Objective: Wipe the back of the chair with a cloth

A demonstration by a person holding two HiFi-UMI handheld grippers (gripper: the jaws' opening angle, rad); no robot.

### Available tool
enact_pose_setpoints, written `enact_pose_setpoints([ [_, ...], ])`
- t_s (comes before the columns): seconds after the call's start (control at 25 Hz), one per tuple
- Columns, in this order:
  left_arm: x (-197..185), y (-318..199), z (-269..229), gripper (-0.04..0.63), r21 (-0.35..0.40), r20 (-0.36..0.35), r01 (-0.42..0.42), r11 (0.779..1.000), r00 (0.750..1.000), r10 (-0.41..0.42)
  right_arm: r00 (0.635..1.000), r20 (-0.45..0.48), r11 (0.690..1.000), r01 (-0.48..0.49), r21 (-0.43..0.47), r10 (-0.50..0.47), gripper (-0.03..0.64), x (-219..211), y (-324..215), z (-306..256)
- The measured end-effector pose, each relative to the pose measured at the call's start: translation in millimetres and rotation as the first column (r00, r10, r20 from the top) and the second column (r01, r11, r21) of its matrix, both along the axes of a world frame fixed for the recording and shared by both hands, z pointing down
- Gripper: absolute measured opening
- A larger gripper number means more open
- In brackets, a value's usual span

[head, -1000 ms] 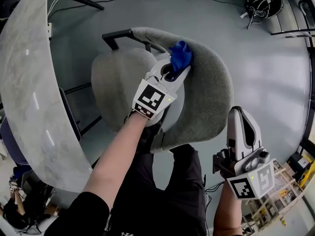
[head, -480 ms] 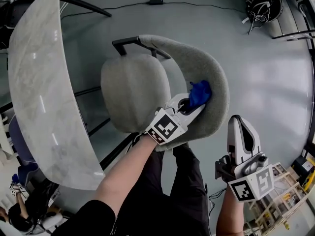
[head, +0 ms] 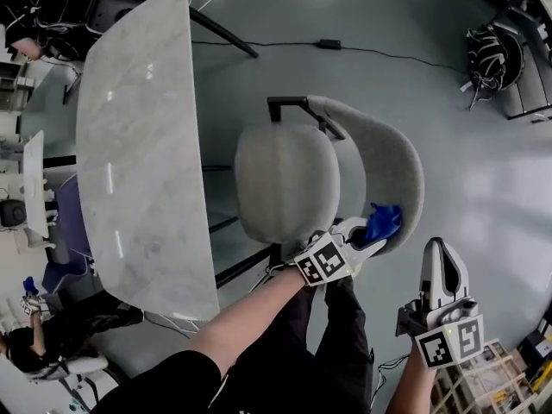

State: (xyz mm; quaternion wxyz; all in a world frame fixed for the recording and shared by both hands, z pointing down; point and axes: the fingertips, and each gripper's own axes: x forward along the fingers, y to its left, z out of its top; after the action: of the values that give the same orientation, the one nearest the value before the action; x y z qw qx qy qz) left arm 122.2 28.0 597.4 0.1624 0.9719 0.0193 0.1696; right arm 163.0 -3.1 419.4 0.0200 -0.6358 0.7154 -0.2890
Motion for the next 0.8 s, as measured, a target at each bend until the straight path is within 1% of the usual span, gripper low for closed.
enact_pose_setpoints([
  [0.12,-18.2,16.0,-35.0,0.057,-0.018,0.009,-0.018,1.000,1.000,0.018,0.999,0.005,0.999,0.048,0.005,-0.048,0.014,-18.3,0.0,-20.4],
  [0.24,-29.4,23.4,-81.4,0.057,-0.007,0.004,0.006,1.000,1.000,-0.006,0.994,-0.011,0.994,0.108,0.034,-0.108,0.014,-27.8,-3.3,-48.3],
  [0.36,-38.0,37.4,-125.0,0.057,-0.002,-0.006,0.053,0.999,0.999,-0.053,0.988,-0.032,0.988,0.150,0.044,-0.149,0.014,-32.0,7.9,-73.2],
  [0.48,-44.4,41.5,-156.1,0.057,0.009,-0.012,0.112,0.994,0.994,-0.112,0.984,-0.049,0.983,0.175,0.057,-0.172,0.014,-33.3,16.4,-93.9],
  [0.64,-46.6,31.5,-187.7,0.057,0.029,-0.031,0.191,0.981,0.981,-0.190,0.978,-0.064,0.976,0.204,0.081,-0.199,0.014,-35.4,17.6,-115.2],
  [0.8,-39.4,20.6,-224.3,0.057,0.060,-0.046,0.255,0.965,0.966,-0.253,0.975,-0.074,0.973,0.217,0.081,-0.211,0.014,-33.9,22.2,-134.8],
])
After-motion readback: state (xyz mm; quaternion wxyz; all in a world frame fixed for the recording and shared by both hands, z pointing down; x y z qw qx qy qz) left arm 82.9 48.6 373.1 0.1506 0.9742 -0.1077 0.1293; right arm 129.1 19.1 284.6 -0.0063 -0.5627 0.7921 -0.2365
